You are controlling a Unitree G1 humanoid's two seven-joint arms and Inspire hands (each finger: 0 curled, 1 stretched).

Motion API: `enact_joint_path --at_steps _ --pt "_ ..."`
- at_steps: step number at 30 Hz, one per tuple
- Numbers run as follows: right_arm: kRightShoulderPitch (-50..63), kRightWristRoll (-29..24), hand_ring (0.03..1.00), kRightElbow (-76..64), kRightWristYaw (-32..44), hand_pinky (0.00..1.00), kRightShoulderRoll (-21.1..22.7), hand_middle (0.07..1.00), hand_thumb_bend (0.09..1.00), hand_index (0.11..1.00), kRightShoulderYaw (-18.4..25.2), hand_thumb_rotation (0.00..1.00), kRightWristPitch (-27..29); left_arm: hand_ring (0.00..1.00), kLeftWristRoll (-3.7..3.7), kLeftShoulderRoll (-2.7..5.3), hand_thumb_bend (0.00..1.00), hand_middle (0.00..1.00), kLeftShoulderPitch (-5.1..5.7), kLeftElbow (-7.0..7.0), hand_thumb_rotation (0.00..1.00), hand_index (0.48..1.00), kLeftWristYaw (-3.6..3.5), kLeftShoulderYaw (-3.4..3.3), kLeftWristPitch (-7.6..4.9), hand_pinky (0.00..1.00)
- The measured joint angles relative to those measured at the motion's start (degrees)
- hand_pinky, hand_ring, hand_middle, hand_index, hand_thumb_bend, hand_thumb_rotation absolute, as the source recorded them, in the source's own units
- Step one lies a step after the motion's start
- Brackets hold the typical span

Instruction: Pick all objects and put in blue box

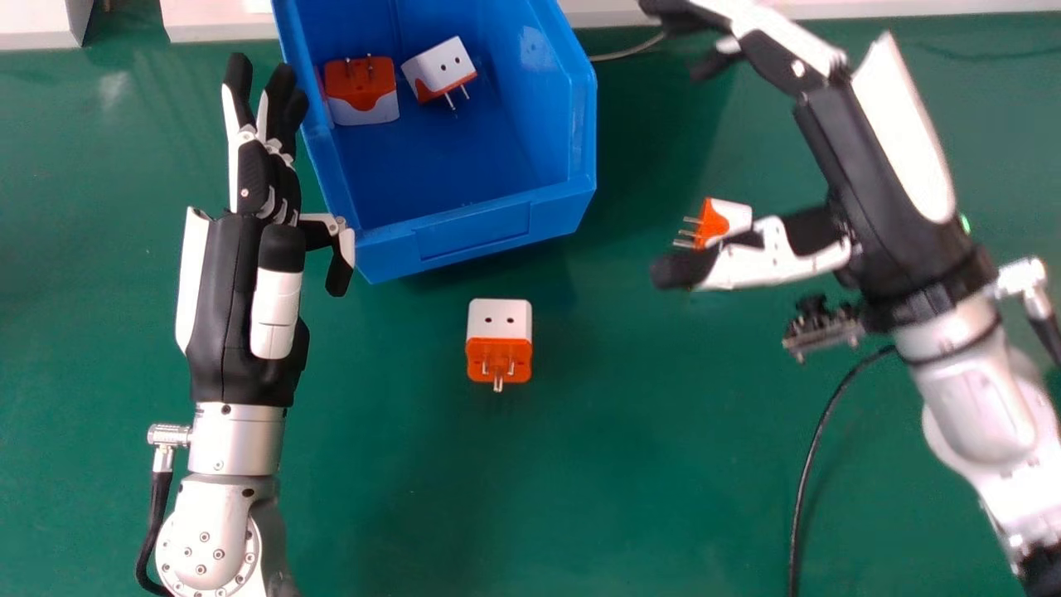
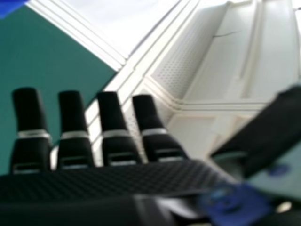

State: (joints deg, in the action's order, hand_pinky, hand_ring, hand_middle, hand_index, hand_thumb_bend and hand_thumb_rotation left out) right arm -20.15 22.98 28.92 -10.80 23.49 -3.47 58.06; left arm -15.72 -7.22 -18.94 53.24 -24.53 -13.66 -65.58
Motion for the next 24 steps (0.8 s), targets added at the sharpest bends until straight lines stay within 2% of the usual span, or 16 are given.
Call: enact_joint_path --at_steps 12,16,24 --pt "7.5 -1.6 0.742 -0.9 3.5 0.60 -3.5 0.782 0.937 0.789 -1.9 0.57 0.1 1.00 0.10 -0.01 1.00 1.00 0.23 -0.41 0.96 1.000 0.59 -0.02 -0.02 0.00" --pt "7.8 -1.8 0.753 -0.2 4.7 0.62 -5.5 0.790 0.979 0.800 -3.5 0.54 -0.1 1.00 0.13 0.06 1.00 1.00 0.23 -0.41 0.96 1.000 0.86 0.03 -0.03 0.00" --pt "5.6 -1.0 0.758 7.2 7.7 0.63 -7.4 0.802 0.996 0.814 -7.0 0.52 -1.2 1.00 0.14 0.27 1.00 1.00 0.51 -0.52 0.96 1.000 1.08 0.15 -0.03 0.00"
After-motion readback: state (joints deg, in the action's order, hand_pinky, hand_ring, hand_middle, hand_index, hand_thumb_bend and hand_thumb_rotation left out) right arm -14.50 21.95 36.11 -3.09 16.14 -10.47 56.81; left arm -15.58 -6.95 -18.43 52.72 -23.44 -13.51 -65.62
